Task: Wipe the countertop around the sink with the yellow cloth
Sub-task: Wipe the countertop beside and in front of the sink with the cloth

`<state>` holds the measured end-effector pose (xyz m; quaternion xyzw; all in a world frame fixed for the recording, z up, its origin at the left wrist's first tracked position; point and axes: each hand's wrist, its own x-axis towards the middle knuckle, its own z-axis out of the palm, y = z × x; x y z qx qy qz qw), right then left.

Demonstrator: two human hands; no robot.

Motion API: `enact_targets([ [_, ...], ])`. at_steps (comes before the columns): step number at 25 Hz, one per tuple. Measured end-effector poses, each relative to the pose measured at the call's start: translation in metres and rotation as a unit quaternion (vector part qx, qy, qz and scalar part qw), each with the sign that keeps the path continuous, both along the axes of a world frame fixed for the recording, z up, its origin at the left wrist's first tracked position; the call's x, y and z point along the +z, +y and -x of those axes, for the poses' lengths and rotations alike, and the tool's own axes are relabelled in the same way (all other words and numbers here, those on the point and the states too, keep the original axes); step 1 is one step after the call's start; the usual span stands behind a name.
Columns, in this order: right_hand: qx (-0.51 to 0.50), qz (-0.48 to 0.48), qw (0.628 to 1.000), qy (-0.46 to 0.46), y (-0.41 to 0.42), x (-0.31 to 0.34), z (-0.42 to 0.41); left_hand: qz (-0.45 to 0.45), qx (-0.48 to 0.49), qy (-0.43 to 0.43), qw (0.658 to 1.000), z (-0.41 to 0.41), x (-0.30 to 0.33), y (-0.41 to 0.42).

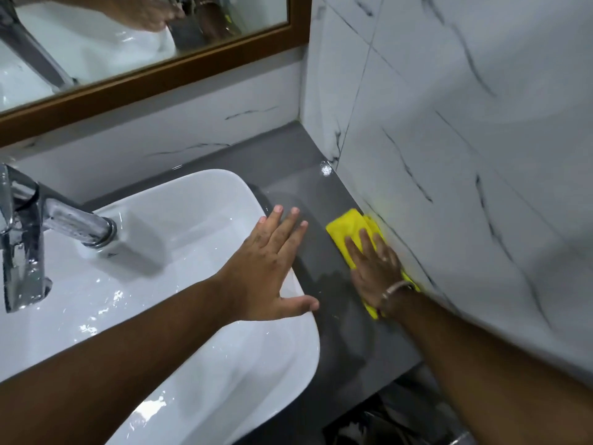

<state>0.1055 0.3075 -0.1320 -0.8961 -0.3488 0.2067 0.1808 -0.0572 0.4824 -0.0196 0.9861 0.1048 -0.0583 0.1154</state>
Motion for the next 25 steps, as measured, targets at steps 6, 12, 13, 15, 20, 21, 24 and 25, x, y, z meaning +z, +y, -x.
enact_targets([
  [6, 0.365, 0.074, 0.905, -0.204, -0.075, 0.008, 0.093, -0.015, -0.001, 0.023, 1.0, 0.0, 0.011, -0.002],
  [12, 0.215, 0.101, 0.968, -0.087, 0.028, -0.014, -0.019, 0.003, 0.013, 0.009, 1.0, -0.001, 0.009, -0.004],
  [13, 0.184, 0.072, 0.976, -0.095, 0.066, -0.013, -0.043, 0.005, 0.015, 0.007, 1.0, -0.001, 0.009, -0.005],
  [15, 0.147, 0.083, 0.984, -0.063, 0.141, -0.009, -0.076, 0.004, 0.023, -0.009, 1.0, 0.001, 0.004, -0.005],
  [20, 0.309, 0.124, 0.936, -0.115, 0.208, -0.011, -0.049, 0.017, 0.022, -0.031, 0.999, 0.001, -0.002, -0.002],
  [21, 0.364, 0.11, 0.917, -0.121, 0.191, -0.01, -0.035, 0.02, 0.018, -0.029, 0.999, 0.002, -0.001, -0.001],
  [24, 0.412, 0.01, 0.899, -0.148, 0.089, -0.013, 0.011, 0.024, 0.01, -0.002, 1.0, 0.002, 0.0, -0.001],
  [25, 0.407, 0.01, 0.895, -0.182, 0.041, -0.013, 0.024, 0.021, 0.007, 0.007, 1.0, 0.002, 0.001, -0.002],
])
